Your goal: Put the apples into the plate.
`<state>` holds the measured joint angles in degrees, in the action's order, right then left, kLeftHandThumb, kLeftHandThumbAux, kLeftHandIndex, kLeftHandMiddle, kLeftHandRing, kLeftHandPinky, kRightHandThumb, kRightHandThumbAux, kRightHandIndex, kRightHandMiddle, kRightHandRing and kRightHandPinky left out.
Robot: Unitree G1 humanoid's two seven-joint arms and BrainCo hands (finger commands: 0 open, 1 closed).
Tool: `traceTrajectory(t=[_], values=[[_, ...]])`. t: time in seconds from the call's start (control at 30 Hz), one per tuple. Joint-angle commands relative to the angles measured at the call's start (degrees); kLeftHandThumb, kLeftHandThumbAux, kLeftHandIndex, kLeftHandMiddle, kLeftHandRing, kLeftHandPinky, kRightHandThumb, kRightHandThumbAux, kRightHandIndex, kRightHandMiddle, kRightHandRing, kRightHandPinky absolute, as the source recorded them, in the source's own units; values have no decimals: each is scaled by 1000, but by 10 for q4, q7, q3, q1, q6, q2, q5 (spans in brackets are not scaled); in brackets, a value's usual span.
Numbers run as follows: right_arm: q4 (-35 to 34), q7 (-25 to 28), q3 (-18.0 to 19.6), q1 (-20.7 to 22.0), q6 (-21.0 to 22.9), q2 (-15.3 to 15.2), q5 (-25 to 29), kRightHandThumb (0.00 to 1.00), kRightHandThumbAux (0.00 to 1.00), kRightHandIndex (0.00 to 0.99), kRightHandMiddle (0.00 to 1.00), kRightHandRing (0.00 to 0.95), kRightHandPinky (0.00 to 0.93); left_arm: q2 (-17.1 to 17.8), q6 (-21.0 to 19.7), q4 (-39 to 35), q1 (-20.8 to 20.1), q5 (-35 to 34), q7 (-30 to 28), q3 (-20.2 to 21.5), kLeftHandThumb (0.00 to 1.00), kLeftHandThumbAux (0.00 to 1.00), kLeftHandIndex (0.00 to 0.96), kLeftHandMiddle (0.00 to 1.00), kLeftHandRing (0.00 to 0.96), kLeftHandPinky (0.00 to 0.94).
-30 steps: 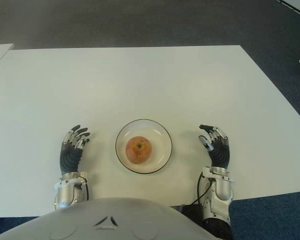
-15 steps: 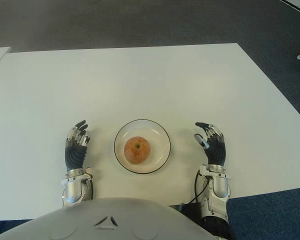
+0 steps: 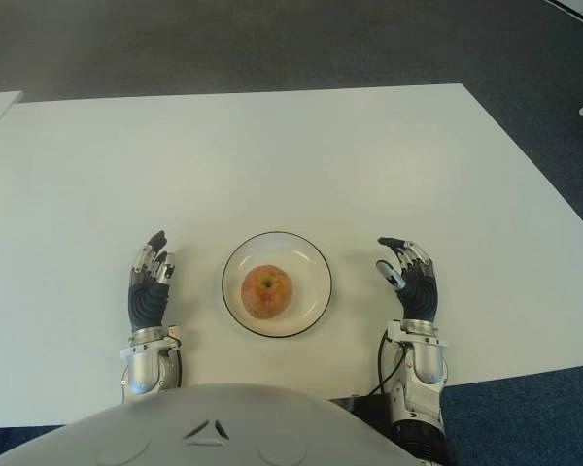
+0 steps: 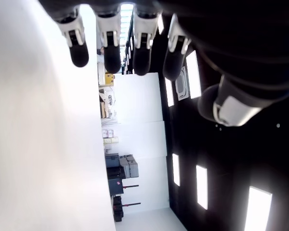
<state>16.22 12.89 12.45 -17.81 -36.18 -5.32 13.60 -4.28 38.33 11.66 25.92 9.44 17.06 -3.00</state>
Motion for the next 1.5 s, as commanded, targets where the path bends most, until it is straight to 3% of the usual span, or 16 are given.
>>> traceTrajectory(t=[0.03,0.3,0.5,0.7,0.83,1.0,1.27,1.5], values=[[70,-5,-26,-27,61,36,-11,319,623,372,411,279,122,-8,30,132,-8,1,-7,-8,106,444,215,204,199,241],[63,-4,-30,-31,64,35,-11,298,622,372,394,263,110,-16,31,140,-6,2,-11,-22,100,411,248,199,194,251],[45,0,-42,-41,73,37,-15,286,608,336,348,215,42,-9,30,126,4,-2,-24,-28,98,405,252,196,197,258],[12,16,-63,-61,98,26,-14,244,593,215,251,142,10,-8,37,130,7,-25,-45,-25,98,399,218,180,189,245],[-33,28,-84,-82,131,17,-7,205,598,133,170,85,2,-6,38,141,2,-36,-57,-21,91,397,149,152,160,190],[-116,33,-114,-118,175,5,-10,154,621,53,68,17,0,-7,31,144,9,-36,-58,-21,74,375,45,53,47,61],[-147,31,-125,-121,257,-20,-17,124,574,3,3,0,0,-17,-23,71,71,-14,-45,-40,75,348,2,2,2,3],[-173,17,-132,-118,312,-26,-23,117,545,0,0,0,0,-13,-119,-17,109,-41,-79,-69,66,329,0,0,0,0]])
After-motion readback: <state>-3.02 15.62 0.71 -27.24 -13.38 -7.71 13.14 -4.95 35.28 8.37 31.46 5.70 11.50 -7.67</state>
